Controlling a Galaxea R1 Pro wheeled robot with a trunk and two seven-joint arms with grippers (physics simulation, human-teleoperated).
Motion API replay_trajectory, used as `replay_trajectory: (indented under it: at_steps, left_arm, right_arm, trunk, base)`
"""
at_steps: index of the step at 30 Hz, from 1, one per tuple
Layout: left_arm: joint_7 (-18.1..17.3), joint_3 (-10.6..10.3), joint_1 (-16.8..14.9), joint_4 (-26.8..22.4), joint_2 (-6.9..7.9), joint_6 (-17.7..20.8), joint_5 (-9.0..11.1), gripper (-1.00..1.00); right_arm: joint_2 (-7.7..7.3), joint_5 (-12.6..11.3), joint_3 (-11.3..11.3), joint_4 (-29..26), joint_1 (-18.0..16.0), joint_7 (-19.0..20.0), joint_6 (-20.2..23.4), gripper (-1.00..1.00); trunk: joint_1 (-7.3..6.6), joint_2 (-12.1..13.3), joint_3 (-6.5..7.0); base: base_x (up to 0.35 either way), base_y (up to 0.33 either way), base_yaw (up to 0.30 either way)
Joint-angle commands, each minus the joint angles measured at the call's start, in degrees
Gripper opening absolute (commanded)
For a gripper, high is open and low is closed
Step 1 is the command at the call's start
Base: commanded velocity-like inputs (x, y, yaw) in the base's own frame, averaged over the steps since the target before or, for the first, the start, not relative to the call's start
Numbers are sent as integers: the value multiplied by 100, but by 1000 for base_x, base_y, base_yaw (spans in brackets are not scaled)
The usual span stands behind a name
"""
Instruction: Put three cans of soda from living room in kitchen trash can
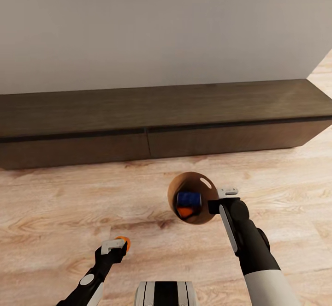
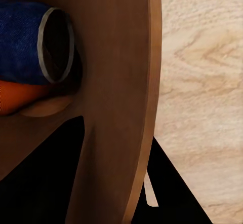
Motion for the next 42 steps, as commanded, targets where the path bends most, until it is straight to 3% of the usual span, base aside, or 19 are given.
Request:
replay_trajectory:
  at_steps: [1,5,12,15,26,31,42]
  left_arm:
    - [0,0,-1,-2,-1,0,0,100]
    - [0,0,0,-2,0,0,0,100]
    - [0,0,2,-4,-3,0,5,100]
    - [0,0,-1,-4,-1,0,4,100]
    - [0,0,4,-5,0,0,5,100]
    - [0,0,1,-5,0,-1,5,100]
    - [0,0,1,-5,-3,0,1,100]
  right_arm:
    - [1,-67,4,-1,-3,5,-6,-100]
    - [1,-65,4,-1,-3,5,-6,-100]
    - [1,-67,4,0,-2,5,-6,-100]
    - [1,-65,4,-1,-3,5,-6,-100]
    - [2,-67,18,-9,-3,5,-6,-100]
    - [9,-67,142,-519,-4,5,-6,-100]
    - [9,-67,177,-691,-8,5,-6,-100]
  trunk:
    - [22,-42,-18]
    - [110,-202,-90]
    - [110,-202,-90]
    - [176,-323,-144]
    - [176,-323,-144]
    - [176,-323,-144]
    - [176,-323,-144]
  base:
    - [0,0,0]
    - [0,0,0]
    - [0,0,0]
    - [0,0,0]
    - [0,0,0]
    - [0,0,0]
    - [0,0,0]
